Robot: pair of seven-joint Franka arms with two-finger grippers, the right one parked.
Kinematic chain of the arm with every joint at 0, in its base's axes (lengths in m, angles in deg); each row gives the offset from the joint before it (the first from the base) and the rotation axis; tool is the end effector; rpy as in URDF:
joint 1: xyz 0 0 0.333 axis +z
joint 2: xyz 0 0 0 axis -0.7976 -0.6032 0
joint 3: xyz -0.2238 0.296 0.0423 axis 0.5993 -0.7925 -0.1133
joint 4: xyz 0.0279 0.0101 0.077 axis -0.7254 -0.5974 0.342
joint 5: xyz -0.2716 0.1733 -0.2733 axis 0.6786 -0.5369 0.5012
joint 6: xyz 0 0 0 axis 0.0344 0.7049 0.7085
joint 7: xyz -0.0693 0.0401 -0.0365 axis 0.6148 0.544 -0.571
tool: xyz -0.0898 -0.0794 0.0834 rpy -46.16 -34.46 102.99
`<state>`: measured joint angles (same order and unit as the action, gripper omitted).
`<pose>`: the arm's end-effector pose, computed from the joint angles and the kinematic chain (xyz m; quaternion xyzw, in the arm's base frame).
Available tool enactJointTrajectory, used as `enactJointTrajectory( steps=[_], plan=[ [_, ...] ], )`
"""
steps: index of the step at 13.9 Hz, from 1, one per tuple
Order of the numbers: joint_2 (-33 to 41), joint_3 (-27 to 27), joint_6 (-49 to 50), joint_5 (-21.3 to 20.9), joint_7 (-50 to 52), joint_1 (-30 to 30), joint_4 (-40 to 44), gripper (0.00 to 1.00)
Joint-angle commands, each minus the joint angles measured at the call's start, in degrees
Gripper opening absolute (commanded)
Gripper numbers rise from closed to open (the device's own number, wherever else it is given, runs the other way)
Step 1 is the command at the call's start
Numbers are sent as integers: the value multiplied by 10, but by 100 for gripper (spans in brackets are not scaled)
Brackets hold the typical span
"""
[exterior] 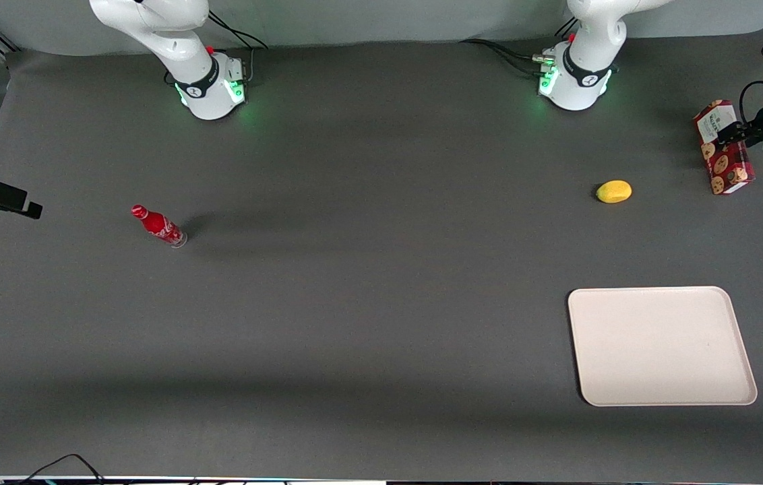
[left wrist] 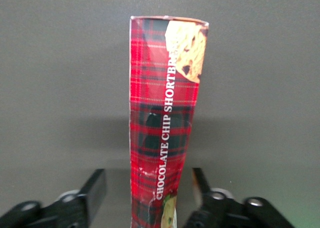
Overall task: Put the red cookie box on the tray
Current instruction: 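Lift the cookie box with the left gripper and carry it toward the tray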
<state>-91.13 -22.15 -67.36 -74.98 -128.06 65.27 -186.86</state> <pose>0.2548 0.3744 0.2102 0.9981 0.0290 -0.0510 0.0184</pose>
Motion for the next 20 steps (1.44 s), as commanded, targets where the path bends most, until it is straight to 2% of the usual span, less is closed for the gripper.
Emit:
enactJointTrajectory(
  steps=[1, 7, 9, 14, 18, 20],
  plan=[
    [-12, 0, -6, 23, -6, -6, 5, 0],
    [-7, 9, 7, 28, -6, -7, 14, 0],
    [-3, 15, 35, 28, -7, -7, 42, 0],
    [30, 27, 146, 23, -13, -13, 146, 0],
    [47, 32, 319, 8, -13, -14, 286, 0],
    [71, 40, 395, -21, -11, -14, 356, 0]
  ],
)
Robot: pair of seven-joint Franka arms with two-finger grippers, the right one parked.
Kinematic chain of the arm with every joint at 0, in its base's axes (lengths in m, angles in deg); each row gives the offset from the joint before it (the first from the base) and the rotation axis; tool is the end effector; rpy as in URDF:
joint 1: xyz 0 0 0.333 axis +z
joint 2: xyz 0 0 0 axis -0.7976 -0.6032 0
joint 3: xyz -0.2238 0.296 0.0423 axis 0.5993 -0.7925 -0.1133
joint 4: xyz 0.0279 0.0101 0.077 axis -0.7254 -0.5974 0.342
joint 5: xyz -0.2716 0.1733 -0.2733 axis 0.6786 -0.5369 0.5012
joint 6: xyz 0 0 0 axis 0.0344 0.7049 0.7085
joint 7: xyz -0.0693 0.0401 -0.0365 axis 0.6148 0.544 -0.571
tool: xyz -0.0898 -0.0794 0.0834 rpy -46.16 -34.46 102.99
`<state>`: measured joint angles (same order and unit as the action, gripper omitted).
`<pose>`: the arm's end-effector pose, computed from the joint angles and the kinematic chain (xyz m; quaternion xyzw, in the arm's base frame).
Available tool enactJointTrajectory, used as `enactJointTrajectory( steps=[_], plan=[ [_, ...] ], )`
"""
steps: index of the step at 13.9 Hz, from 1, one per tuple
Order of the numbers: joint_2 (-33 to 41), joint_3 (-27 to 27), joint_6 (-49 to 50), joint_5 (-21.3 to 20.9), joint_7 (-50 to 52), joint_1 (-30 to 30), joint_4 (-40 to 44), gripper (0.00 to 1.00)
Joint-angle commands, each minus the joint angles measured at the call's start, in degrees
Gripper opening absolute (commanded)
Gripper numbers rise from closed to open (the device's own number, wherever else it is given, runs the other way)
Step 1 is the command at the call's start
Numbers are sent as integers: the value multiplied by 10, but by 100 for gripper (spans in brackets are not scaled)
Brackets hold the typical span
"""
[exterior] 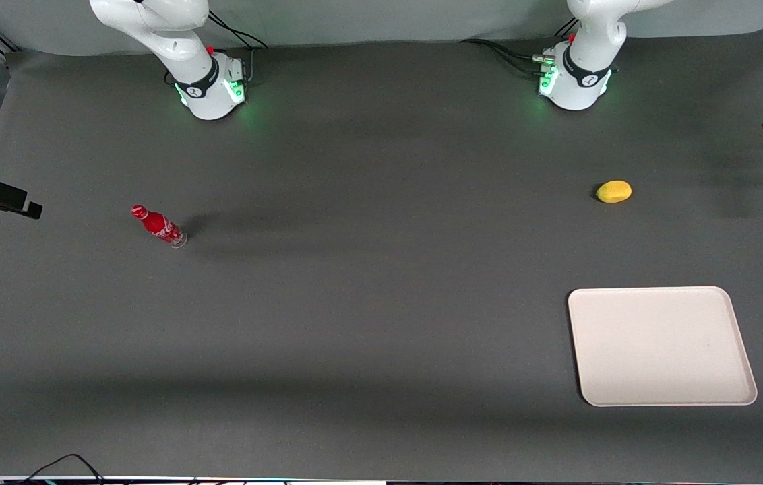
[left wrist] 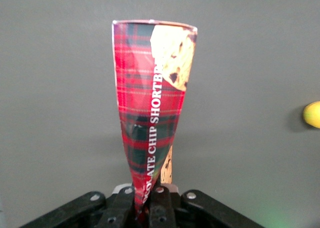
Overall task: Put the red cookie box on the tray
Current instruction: 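Lift the cookie box with the left gripper and carry it toward the tray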
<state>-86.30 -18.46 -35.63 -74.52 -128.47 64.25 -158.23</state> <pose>0.3728 0.4300 0.4056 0.9987 -0.0243 -0.0155 0.0417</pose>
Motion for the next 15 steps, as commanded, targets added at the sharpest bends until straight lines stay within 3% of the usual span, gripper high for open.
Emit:
enactJointTrajectory(
  steps=[1, 4, 7, 15],
  plan=[
    [29, 6, 114, -41, -4, -3, 105, 0],
    [29, 6, 200, -51, -1, -2, 197, 0],
    [28, 23, 207, -51, 27, -4, 204, 0],
    [4, 211, 197, -74, 274, -4, 204, 0]
  ],
)
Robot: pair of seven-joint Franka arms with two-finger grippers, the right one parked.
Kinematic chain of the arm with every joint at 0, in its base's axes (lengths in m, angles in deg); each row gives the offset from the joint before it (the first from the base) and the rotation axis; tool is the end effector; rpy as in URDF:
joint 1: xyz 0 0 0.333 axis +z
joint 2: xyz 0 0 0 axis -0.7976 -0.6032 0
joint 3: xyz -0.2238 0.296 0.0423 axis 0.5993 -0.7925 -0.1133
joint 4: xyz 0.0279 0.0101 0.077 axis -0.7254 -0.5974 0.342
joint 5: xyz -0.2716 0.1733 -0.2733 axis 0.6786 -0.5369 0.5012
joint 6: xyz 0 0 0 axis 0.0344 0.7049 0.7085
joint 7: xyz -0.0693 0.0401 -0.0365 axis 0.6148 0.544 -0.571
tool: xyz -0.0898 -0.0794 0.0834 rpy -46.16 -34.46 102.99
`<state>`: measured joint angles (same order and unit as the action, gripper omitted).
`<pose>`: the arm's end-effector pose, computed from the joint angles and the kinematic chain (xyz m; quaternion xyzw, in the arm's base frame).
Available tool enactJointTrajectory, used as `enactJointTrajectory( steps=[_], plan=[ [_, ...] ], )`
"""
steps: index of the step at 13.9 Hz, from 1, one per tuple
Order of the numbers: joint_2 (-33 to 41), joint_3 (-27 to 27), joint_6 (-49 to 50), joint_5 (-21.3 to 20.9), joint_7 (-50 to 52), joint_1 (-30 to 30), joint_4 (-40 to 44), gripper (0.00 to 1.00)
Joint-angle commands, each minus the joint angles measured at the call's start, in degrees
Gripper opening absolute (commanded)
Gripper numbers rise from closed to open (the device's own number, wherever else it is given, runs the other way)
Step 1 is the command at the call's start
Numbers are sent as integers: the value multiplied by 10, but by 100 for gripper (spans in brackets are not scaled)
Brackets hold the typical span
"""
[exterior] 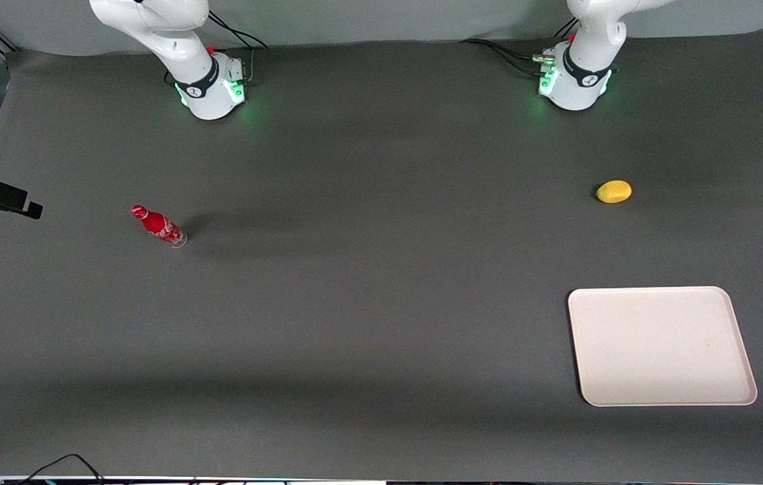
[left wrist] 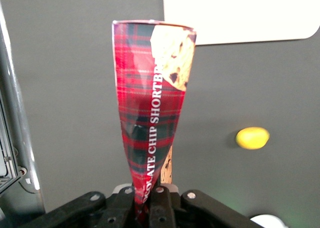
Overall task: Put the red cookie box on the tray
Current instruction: 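Lift the cookie box with the left gripper and carry it toward the tray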
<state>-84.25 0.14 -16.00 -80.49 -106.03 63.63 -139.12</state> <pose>0.5028 0.3037 0.5583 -0.9991 0.0152 0.0405 0.0005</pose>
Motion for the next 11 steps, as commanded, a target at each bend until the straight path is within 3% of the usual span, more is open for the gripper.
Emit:
enactJointTrajectory(
  steps=[1, 4, 11],
  plan=[
    [-29, 35, -18, -14, 63, 2, 13, 0],
    [-86, 40, -72, -3, 71, 1, 32, 0],
    [-261, 78, -77, 46, 146, -4, 194, 0]
  ],
)
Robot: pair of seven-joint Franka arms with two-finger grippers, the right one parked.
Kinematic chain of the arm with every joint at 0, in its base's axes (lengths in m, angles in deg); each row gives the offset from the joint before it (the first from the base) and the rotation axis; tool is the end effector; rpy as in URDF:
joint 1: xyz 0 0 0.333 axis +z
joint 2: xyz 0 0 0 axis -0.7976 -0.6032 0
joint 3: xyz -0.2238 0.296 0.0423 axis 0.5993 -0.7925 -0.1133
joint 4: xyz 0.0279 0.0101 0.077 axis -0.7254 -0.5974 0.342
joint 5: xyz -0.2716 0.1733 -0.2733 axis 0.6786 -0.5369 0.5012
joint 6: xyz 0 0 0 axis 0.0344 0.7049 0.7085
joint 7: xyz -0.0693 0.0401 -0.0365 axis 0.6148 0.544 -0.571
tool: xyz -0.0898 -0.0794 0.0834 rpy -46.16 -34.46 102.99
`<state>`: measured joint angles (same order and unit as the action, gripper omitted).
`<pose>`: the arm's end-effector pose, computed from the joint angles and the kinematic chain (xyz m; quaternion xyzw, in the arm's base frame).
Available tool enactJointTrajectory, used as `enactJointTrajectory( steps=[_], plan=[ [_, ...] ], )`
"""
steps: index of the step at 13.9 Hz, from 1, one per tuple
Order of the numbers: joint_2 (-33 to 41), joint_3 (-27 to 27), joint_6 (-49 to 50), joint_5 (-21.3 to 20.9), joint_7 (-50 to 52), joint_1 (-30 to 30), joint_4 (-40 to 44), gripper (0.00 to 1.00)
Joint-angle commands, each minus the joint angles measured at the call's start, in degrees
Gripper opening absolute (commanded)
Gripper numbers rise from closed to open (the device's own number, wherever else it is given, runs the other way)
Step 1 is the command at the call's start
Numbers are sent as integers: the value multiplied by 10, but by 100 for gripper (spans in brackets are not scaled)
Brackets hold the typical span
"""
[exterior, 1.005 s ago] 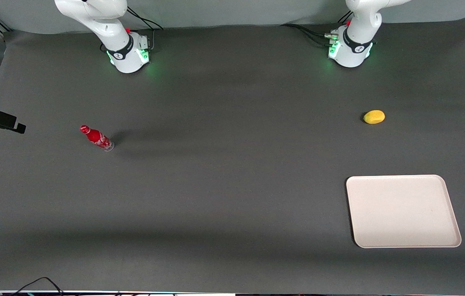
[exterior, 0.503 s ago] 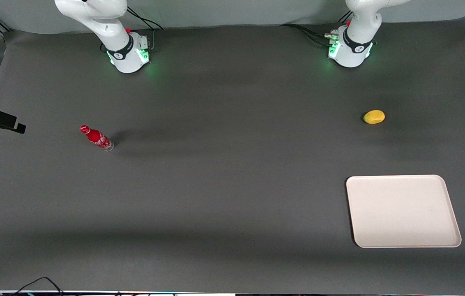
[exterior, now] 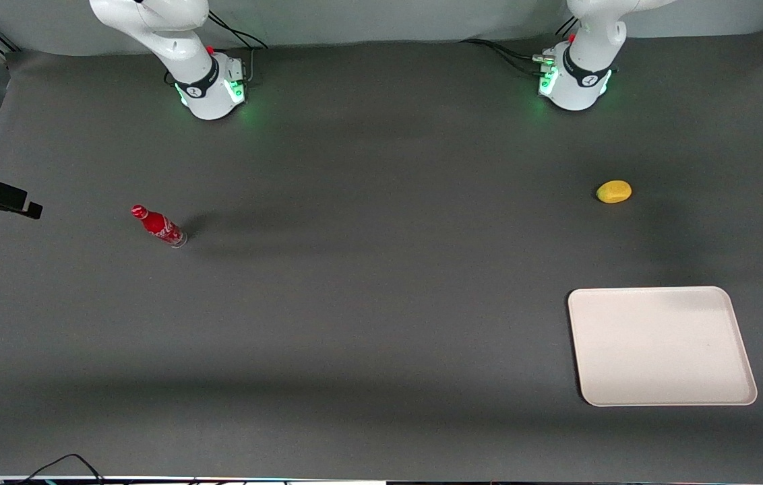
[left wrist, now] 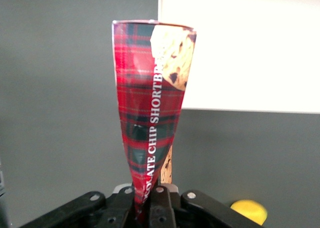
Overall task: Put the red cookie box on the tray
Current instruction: 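Lower the held cookie box onto the white tray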
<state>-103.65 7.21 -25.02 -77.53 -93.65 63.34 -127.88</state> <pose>0.6540 0.2604 0.4540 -0.9988 -0.0276 0.0332 0.0221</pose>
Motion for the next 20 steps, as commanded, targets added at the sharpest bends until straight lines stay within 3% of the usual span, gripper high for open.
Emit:
enactJointTrajectory(
  steps=[1, 4, 9, 11, 20],
  plan=[
    [-100, 18, 12, 24, 26, -1, 109, 0],
    [-186, 29, -51, 37, 31, -1, 171, 0],
    [-260, 40, -150, 48, 43, 4, 186, 0],
    [-283, 41, -149, 71, 52, 5, 201, 0],
    [-329, 42, -148, 67, 75, 2, 217, 0]
  ],
)
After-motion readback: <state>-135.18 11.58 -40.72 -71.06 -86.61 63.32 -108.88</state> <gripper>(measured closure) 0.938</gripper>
